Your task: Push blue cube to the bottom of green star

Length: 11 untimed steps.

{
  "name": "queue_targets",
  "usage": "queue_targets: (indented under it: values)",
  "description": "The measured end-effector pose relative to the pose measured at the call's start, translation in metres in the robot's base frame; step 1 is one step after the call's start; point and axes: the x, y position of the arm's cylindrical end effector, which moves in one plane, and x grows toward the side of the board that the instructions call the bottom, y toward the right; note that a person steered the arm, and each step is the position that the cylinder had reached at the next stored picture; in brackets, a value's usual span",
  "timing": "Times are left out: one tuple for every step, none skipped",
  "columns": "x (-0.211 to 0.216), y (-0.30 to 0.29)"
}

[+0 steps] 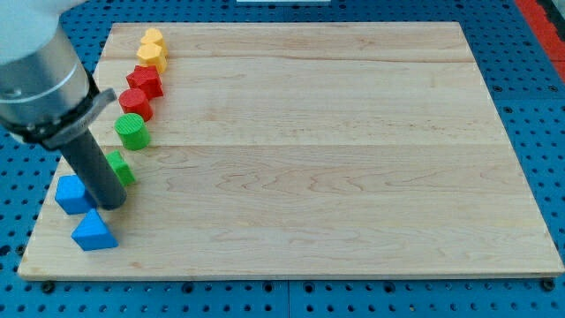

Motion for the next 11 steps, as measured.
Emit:
queue_targets:
  values:
    - [0.007, 0.000]
    - [0.013, 0.021]
    - [0.035, 0.071]
    - [0.071, 0.064]
    - [0.093, 0.033]
    - [0.096, 0.004]
    - [0.077, -0.060]
    - [0.029, -0.091]
    - [-0.001, -0.098]
    - [0.003, -0.077]
    - [0.004, -0.045]
